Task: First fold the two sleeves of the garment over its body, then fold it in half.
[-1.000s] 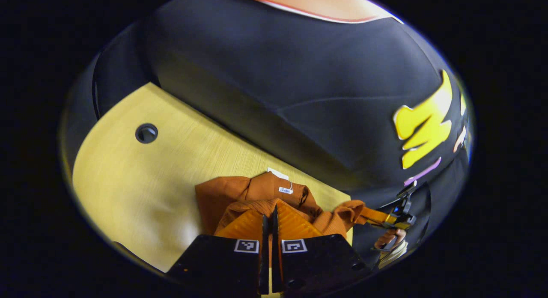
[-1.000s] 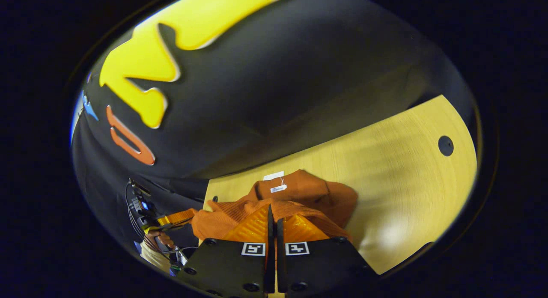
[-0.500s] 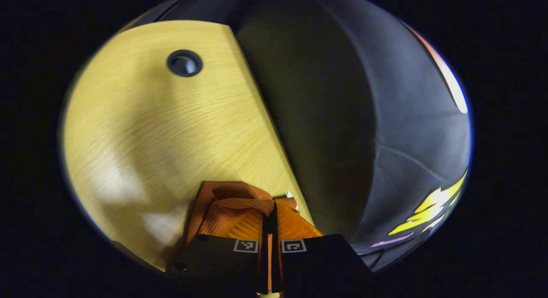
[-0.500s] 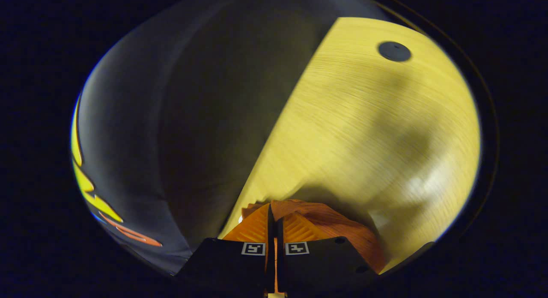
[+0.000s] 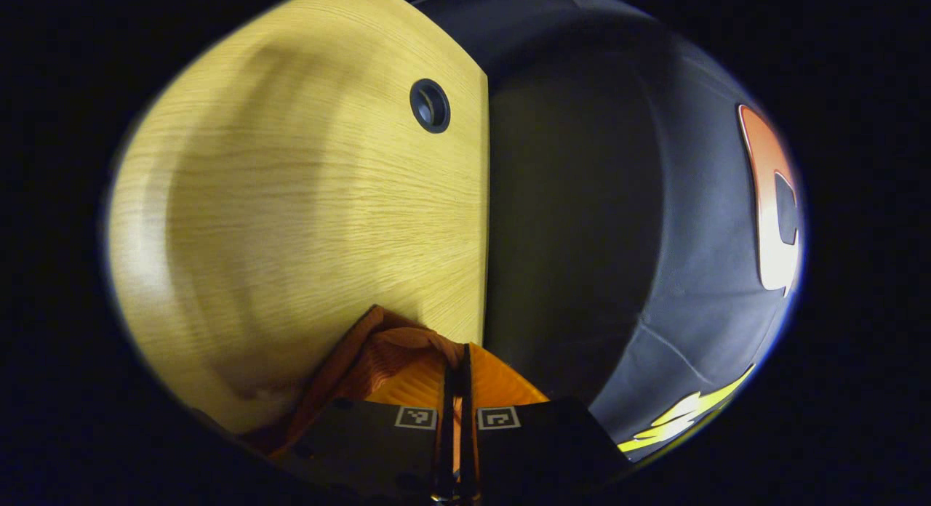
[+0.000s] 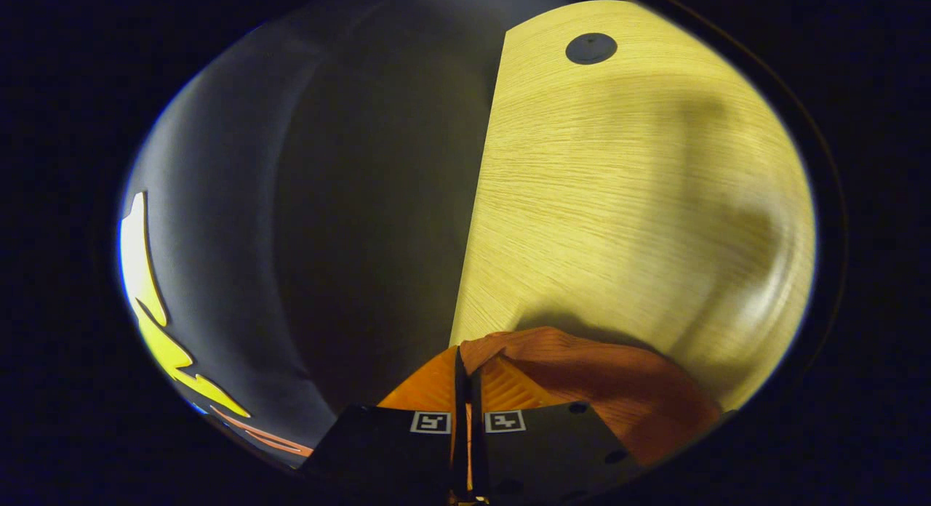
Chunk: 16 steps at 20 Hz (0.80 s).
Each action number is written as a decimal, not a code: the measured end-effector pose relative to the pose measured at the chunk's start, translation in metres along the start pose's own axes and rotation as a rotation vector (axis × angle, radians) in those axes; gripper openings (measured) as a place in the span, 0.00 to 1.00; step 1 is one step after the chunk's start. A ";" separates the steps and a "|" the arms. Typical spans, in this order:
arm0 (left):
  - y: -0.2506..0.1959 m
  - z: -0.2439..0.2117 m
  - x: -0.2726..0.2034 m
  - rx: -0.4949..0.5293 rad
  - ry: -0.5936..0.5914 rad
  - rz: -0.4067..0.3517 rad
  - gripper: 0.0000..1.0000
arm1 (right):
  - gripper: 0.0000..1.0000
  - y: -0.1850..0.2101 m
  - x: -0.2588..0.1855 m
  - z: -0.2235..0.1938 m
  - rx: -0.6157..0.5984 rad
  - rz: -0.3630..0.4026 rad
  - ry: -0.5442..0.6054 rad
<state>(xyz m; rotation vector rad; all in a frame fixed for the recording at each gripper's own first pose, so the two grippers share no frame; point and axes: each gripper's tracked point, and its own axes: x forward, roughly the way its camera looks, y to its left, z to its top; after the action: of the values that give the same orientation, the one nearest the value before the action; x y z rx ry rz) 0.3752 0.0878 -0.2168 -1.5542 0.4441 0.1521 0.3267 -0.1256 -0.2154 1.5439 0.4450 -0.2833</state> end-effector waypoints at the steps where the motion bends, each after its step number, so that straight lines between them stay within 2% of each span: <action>1: 0.000 -0.001 -0.003 -0.011 -0.023 0.000 0.07 | 0.02 0.001 0.000 0.002 0.022 0.002 -0.018; 3: -0.003 -0.003 -0.008 -0.051 -0.060 -0.016 0.09 | 0.05 0.000 0.001 0.002 0.070 0.006 -0.038; 5: -0.003 -0.006 -0.006 -0.077 -0.075 -0.019 0.11 | 0.03 0.000 0.003 0.001 0.097 0.007 -0.045; 7: 0.002 -0.006 -0.007 -0.072 -0.088 0.003 0.16 | 0.06 0.000 0.001 0.005 0.110 0.001 -0.047; 8: 0.000 -0.006 -0.007 -0.071 -0.091 0.005 0.05 | 0.02 0.002 0.002 0.005 0.102 0.000 -0.051; 9: -0.002 -0.006 -0.008 -0.074 -0.089 -0.006 0.23 | 0.10 0.005 0.002 0.004 0.095 0.005 -0.046; 10: -0.008 -0.006 -0.013 -0.071 -0.089 -0.016 0.37 | 0.10 0.014 0.000 0.005 0.105 0.039 -0.043; 12: -0.011 -0.007 -0.009 -0.054 -0.073 -0.011 0.54 | 0.30 0.026 -0.001 0.002 0.147 0.066 -0.024; 13: -0.011 -0.007 -0.005 -0.042 -0.069 -0.002 0.58 | 0.40 0.032 -0.003 0.004 0.160 0.087 -0.019; 14: -0.015 -0.006 -0.005 -0.039 -0.071 -0.005 0.63 | 0.42 0.041 -0.004 0.004 0.161 0.113 -0.024; 16: -0.029 -0.003 -0.007 -0.049 -0.076 -0.047 0.93 | 0.99 0.053 -0.009 0.007 0.151 0.140 -0.032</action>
<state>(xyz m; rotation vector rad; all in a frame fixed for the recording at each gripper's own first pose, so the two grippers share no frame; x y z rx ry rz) 0.3792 0.0849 -0.1876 -1.6000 0.3460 0.1870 0.3431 -0.1327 -0.1641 1.7070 0.2941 -0.2371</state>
